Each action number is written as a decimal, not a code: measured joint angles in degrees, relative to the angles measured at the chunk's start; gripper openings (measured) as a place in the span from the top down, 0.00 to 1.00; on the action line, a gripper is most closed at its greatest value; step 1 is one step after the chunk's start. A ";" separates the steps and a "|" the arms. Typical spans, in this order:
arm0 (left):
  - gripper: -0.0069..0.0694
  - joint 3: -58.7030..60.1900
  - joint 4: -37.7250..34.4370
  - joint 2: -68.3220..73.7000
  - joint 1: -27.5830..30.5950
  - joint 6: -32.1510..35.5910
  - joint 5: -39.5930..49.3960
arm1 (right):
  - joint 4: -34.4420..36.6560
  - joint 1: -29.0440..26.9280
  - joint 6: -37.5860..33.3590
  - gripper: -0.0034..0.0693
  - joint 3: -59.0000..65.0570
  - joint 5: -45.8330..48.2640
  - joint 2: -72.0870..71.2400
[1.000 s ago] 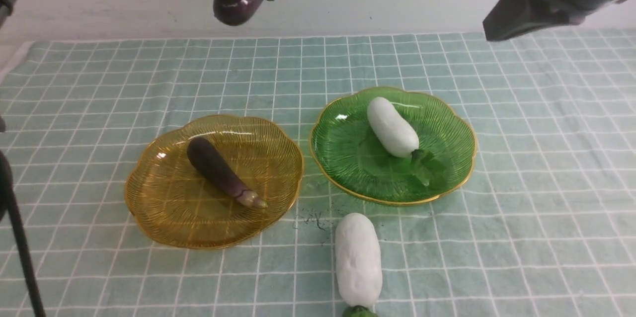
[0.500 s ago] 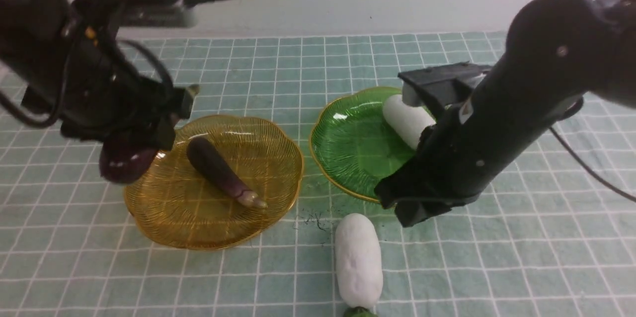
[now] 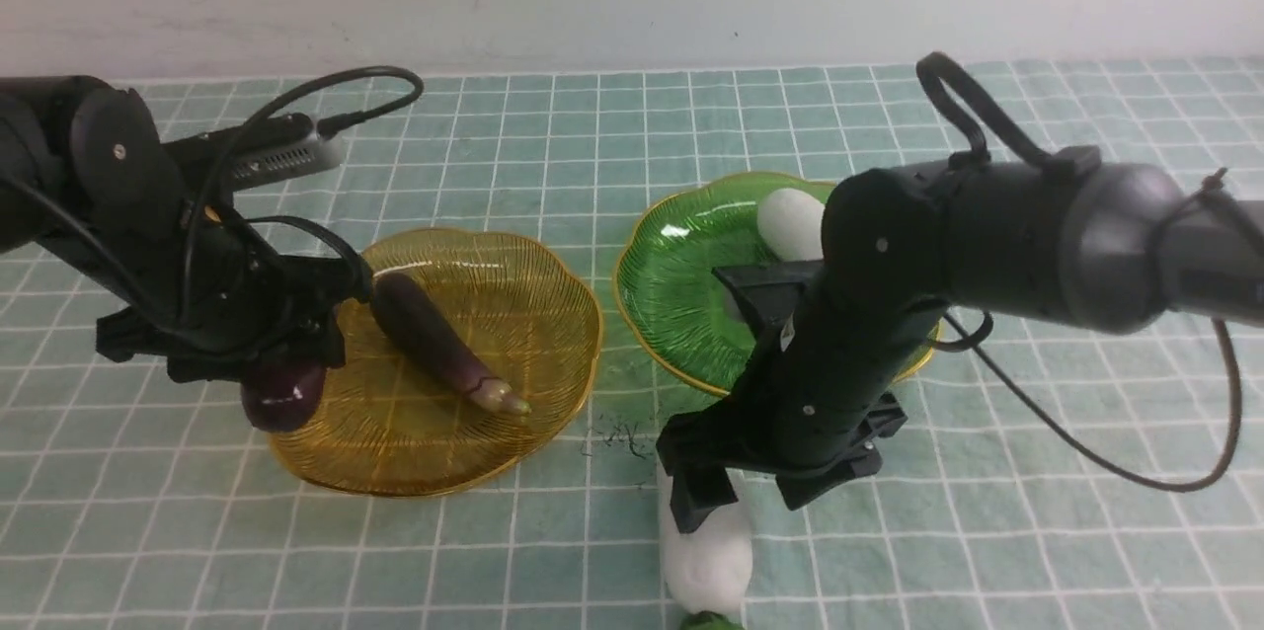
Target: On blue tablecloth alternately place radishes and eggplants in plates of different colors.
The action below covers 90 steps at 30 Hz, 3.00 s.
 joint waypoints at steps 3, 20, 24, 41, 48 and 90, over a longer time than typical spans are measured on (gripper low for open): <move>0.44 0.00 -1.46 1.67 0.00 -0.11 -0.46 | 1.97 0.00 -1.98 0.10 0.00 -0.43 0.43; 0.50 -12.82 1.67 3.12 0.04 2.16 17.08 | -9.12 -0.06 -5.01 0.42 -16.72 10.63 -5.08; 0.82 -13.99 3.26 -1.41 0.04 4.14 21.22 | -12.07 -1.73 -5.01 0.42 -23.32 7.46 -3.06; 0.92 5.08 3.39 -42.54 0.04 5.64 24.23 | -13.30 -10.18 -3.10 0.14 -40.69 13.49 14.95; 0.92 10.21 3.39 -50.36 0.04 5.64 22.40 | -15.87 -10.18 -4.89 0.28 -47.06 17.41 11.82; 0.92 19.69 -3.82 -62.67 0.06 11.07 3.22 | -27.49 -10.18 6.41 0.97 54.99 -47.78 -110.89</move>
